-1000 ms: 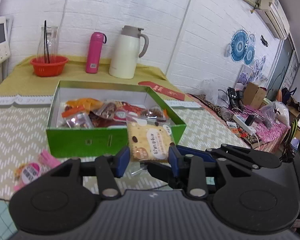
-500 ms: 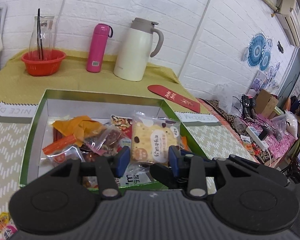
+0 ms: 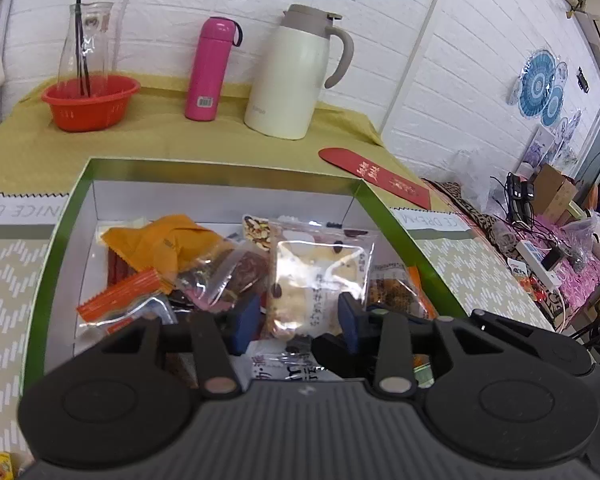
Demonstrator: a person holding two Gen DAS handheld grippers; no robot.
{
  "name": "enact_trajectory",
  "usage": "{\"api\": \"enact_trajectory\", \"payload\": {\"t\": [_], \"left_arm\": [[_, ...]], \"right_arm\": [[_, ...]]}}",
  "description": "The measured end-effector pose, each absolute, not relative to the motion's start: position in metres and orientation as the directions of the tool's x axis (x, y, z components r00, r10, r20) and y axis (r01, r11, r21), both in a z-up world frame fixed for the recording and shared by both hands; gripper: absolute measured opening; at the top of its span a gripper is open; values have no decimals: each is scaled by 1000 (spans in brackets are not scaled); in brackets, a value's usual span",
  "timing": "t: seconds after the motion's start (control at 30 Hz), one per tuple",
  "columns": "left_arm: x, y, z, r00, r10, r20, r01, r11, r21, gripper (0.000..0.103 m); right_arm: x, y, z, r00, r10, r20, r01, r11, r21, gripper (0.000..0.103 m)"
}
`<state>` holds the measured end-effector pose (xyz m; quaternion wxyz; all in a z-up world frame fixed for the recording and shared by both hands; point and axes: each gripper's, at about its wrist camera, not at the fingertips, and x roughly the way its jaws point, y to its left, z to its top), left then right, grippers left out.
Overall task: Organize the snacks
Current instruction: 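Carry the cookie pack into the green box and open the right gripper, then grasp the pink-edged snack bag with the right gripper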
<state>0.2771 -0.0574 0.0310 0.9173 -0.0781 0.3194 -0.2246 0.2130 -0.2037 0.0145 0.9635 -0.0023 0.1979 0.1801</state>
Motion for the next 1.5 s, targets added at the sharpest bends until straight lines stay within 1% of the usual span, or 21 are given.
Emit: {"api": "enact_trajectory", "payload": {"t": [0.03,0.07,0.1,0.13,0.17,0.2,0.27,0.37,0.63,0.8,1.03,1.17,1.27,1.4,1.47,1.5], "left_arm": [[274,-56,33,711,-453,-537,353,891,-285,65],[271,-54,34,730,-449,-516,345,893,-290,68],[267,-51,37,744,-449,-495,340,892,-297,71],[264,-48,39,749,-452,-484,339,890,-306,74],[261,-46,41,756,-450,-476,331,889,-315,82],[258,-43,43,767,-438,-469,317,894,-317,98],[249,-40,48,810,-386,-442,276,916,-292,97],[238,-36,53,830,-335,-445,245,937,-247,97],[195,-8,58,823,-337,-458,228,933,-277,97],[155,31,55,835,-317,-449,205,937,-281,97],[131,103,43,860,-210,-466,59,947,-317,97],[124,133,34,855,-186,-484,7,937,-349,97],[117,147,28,851,-193,-489,-3,929,-370,97],[108,158,23,845,-196,-497,-13,923,-386,97],[106,160,21,840,-205,-502,-9,920,-391,97],[103,161,20,838,-211,-503,-3,921,-390,97]], "right_arm": [[211,-204,15,860,349,-372,-352,934,62,78],[210,-204,16,864,351,-362,-356,933,56,83],[208,-204,17,869,352,-349,-358,932,49,97],[206,-204,18,875,351,-333,-358,933,42,103],[203,-204,19,880,348,-323,-357,934,35,103],[201,-202,20,886,342,-314,-352,936,24,103],[196,-201,21,895,329,-301,-344,939,3,103],[188,-198,22,900,319,-296,-338,941,-12,103],[155,-189,27,895,329,-301,-353,935,-29,103],[131,-181,25,879,348,-327,-376,926,-24,103],[113,-146,14,797,467,-384,-503,864,7,103],[114,-119,11,750,521,-408,-572,820,-4,103],[124,-101,13,724,550,-417,-593,804,30,103],[146,-82,13,700,583,-413,-592,797,122,103],[156,-74,7,700,567,-435,-573,809,131,103],[161,-72,2,692,553,-464,-560,817,138,103]]}}
